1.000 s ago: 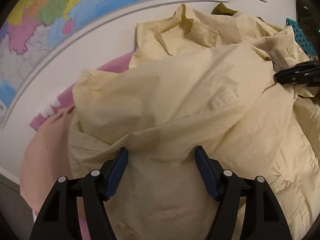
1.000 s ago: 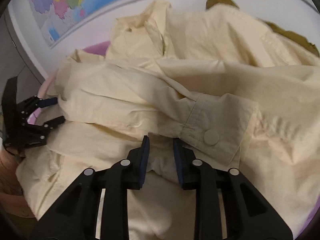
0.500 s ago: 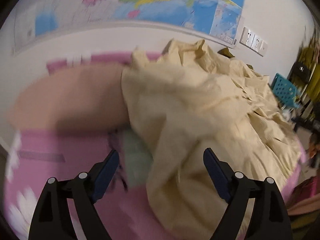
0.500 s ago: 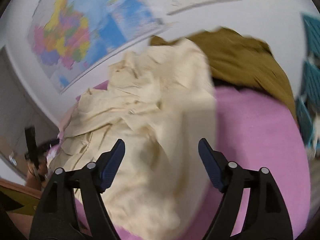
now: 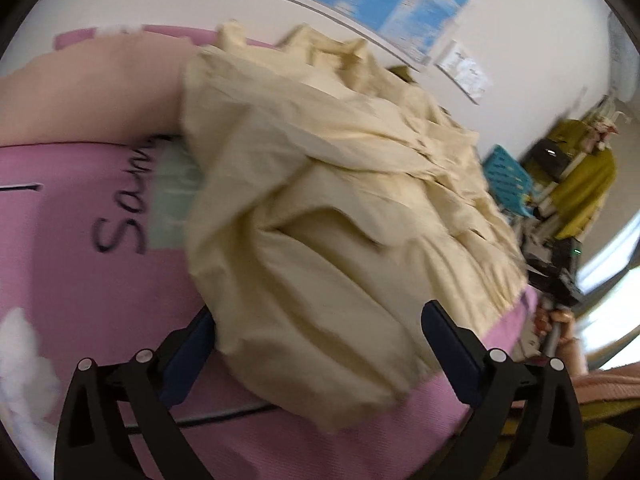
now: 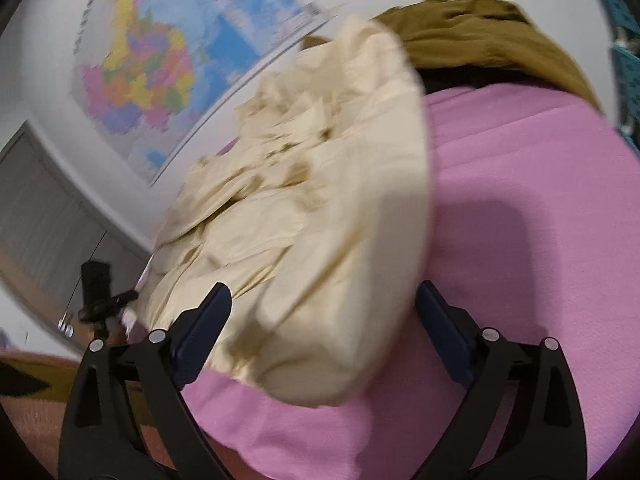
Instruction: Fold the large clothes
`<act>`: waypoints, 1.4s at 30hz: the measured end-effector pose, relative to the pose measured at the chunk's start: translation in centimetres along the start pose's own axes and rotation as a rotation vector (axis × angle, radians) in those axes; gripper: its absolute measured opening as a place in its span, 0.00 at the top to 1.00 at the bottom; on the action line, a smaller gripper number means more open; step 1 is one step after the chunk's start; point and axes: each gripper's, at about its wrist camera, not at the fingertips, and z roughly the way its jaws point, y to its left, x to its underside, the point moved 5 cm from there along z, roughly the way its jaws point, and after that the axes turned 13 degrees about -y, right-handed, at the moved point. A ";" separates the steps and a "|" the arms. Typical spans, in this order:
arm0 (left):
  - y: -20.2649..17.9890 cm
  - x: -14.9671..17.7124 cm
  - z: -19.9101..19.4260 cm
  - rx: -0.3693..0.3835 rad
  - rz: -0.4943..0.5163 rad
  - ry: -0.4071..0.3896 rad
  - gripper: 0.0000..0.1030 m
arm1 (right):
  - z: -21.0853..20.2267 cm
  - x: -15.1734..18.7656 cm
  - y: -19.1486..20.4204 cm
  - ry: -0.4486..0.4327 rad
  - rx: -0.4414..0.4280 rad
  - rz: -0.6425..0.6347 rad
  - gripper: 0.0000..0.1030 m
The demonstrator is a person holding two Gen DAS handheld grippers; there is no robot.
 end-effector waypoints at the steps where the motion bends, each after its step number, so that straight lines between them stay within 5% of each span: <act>1: -0.4 0.3 0.1 0.027 -0.008 -0.002 0.07 | 0.5 0.3 0.6 0.017 -0.008 -0.031 0.10; 3: -0.8 0.4 0.3 0.049 -0.014 -0.005 0.07 | 1.3 0.5 1.7 0.030 -0.044 -0.045 0.11; 6: -1.0 0.3 0.8 0.128 -0.080 -0.021 0.07 | 2.7 0.7 2.7 0.057 -0.115 -0.021 0.30; 10: -1.7 -0.3 2.2 0.095 -0.081 -0.040 0.11 | 4.1 0.5 3.0 0.062 -0.156 0.039 0.54; 11: -1.8 -0.4 2.4 0.068 -0.079 -0.038 0.22 | 4.1 0.4 2.8 0.059 -0.184 0.087 0.65; 12: -1.6 -0.4 2.5 0.028 -0.074 -0.036 0.44 | 3.9 0.3 2.8 0.049 -0.194 0.112 0.69; 14: -1.0 -0.5 2.1 -0.046 -0.091 -0.014 0.64 | 3.0 -0.1 3.1 0.019 -0.207 0.139 0.79; 18: -0.8 -1.8 -0.6 -0.007 -0.157 -0.042 0.76 | 0.3 -1.7 5.6 -0.060 -0.271 0.122 0.85; 26: -2.2 -2.5 -7.7 0.138 -0.170 -0.071 0.74 | -5.9 -3.5 10.6 -0.172 -0.373 0.044 0.86; 33: -0.1 -0.4 -5.5 0.087 -0.243 0.032 0.75 | -4.8 -1.7 9.3 -0.117 -0.309 0.114 0.86; 42: -1.4 -6.5 -6.4 0.059 -0.166 0.001 0.77 | -3.4 -7.3 10.1 -0.172 -0.305 0.137 0.86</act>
